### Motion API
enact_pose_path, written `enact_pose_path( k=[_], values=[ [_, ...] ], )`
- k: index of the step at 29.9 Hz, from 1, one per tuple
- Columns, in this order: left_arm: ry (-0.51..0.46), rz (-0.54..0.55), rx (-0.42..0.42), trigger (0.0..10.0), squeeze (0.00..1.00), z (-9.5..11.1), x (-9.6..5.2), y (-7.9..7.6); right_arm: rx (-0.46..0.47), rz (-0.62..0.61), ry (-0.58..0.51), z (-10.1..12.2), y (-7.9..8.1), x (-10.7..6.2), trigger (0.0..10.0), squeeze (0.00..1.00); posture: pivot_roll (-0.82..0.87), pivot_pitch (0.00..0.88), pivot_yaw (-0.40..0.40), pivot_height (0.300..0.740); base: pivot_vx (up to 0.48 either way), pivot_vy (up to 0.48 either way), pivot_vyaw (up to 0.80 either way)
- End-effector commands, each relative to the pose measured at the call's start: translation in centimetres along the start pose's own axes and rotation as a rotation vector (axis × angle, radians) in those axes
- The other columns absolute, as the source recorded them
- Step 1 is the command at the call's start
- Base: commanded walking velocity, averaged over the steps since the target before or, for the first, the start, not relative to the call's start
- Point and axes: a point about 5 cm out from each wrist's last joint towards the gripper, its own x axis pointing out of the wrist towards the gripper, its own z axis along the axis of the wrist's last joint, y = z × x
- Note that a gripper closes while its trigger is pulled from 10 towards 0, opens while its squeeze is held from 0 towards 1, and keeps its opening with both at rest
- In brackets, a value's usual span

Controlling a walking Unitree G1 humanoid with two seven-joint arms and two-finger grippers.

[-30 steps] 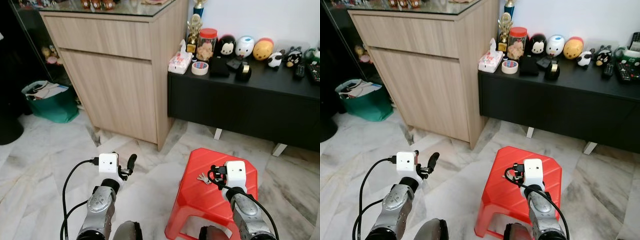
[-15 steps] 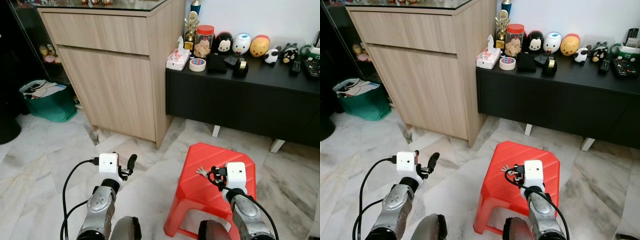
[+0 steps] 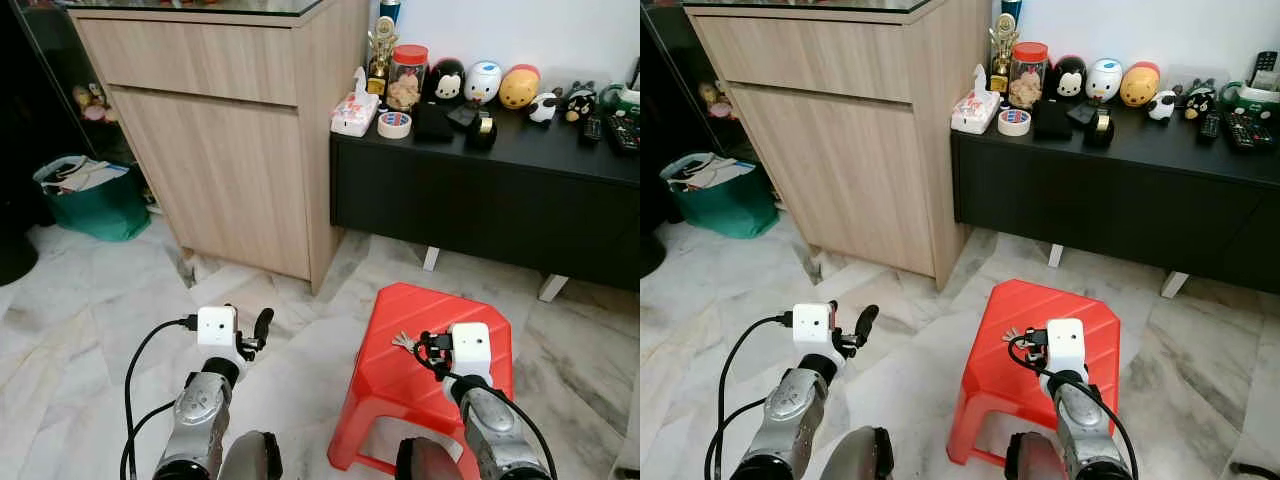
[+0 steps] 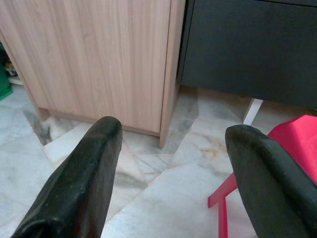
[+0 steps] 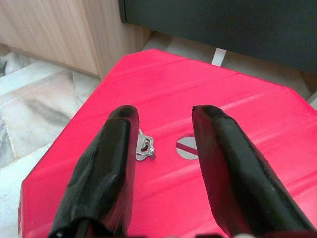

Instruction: Hang keys on a hook

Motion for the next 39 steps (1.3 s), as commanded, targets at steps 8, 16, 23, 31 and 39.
enact_pose_path(
  k=[8, 16, 23, 31, 39],
  values=[
    [0.016, 0.005, -0.005, 10.0, 0.0, -0.2, 0.1, 0.1, -0.006, 0.008, -0.002, 0.1, 0.2, 0.2, 10.0, 0.0, -0.04, 0.033, 0.01, 0.601, 0.135, 0.0, 0.0],
    [0.015, 0.005, -0.005, 10.0, 0.0, -0.1, 0.1, 0.1, -0.007, 0.011, 0.002, 0.1, 0.2, 0.2, 10.0, 0.0, -0.04, 0.036, 0.01, 0.601, 0.303, 0.0, 0.0],
    [0.01, 0.003, -0.005, 10.0, 0.0, -0.1, 0.1, 0.0, -0.009, 0.018, 0.013, -0.1, 0.4, 0.2, 10.0, 0.0, -0.04, 0.036, 0.01, 0.601, 0.266, 0.0, 0.0],
    [0.014, -0.002, -0.006, 10.0, 0.0, -0.2, 0.0, 0.0, -0.054, 0.061, 0.055, -0.6, 0.8, 0.1, 10.0, 0.0, -0.04, 0.041, 0.012, 0.601, 0.0, 0.0, 0.0],
    [0.015, -0.005, -0.005, 10.0, 0.0, -0.2, -0.1, 0.0, -0.075, 0.093, 0.094, -1.2, 1.1, 0.1, 10.0, 0.0, -0.04, 0.053, 0.01, 0.601, 0.0, 0.0, 0.0]
  ],
)
